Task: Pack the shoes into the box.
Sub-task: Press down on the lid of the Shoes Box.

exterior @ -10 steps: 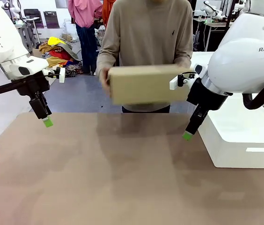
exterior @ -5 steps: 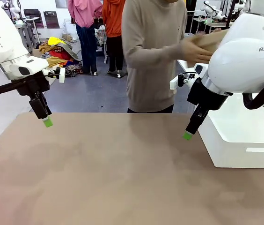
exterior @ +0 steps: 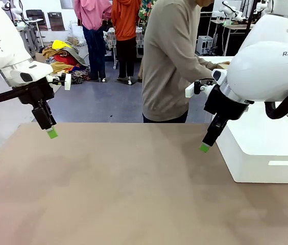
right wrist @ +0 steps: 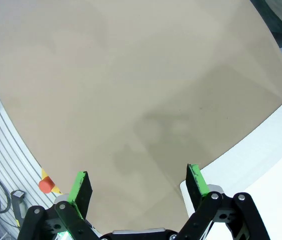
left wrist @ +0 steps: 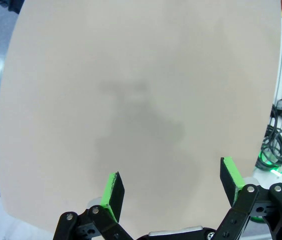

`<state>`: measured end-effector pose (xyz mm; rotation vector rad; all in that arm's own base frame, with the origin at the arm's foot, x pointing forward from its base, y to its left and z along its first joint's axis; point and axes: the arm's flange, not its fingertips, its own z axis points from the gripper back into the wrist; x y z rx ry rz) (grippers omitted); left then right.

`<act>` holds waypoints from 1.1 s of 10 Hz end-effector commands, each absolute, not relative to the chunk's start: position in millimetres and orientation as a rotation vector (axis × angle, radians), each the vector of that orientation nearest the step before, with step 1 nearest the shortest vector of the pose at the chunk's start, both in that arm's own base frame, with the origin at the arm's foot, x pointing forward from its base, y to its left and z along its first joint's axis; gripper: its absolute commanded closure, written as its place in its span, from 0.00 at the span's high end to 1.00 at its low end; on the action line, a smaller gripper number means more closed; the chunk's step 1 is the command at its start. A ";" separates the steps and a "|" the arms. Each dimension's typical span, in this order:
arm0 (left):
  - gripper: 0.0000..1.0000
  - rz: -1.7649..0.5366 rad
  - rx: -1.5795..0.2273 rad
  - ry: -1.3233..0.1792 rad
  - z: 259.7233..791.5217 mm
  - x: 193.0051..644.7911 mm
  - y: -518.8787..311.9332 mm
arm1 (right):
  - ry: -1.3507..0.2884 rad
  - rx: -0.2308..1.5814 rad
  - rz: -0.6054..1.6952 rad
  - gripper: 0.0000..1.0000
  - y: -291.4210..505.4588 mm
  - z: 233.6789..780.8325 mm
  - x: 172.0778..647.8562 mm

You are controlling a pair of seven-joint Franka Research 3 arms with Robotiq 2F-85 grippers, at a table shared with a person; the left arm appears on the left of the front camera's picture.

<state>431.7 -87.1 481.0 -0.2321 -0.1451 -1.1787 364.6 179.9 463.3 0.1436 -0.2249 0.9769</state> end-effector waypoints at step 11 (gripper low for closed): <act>1.00 -1.173 -0.224 -0.137 482.5 430.9 -85.2 | -0.230 0.138 0.971 1.00 178.0 465.2 364.9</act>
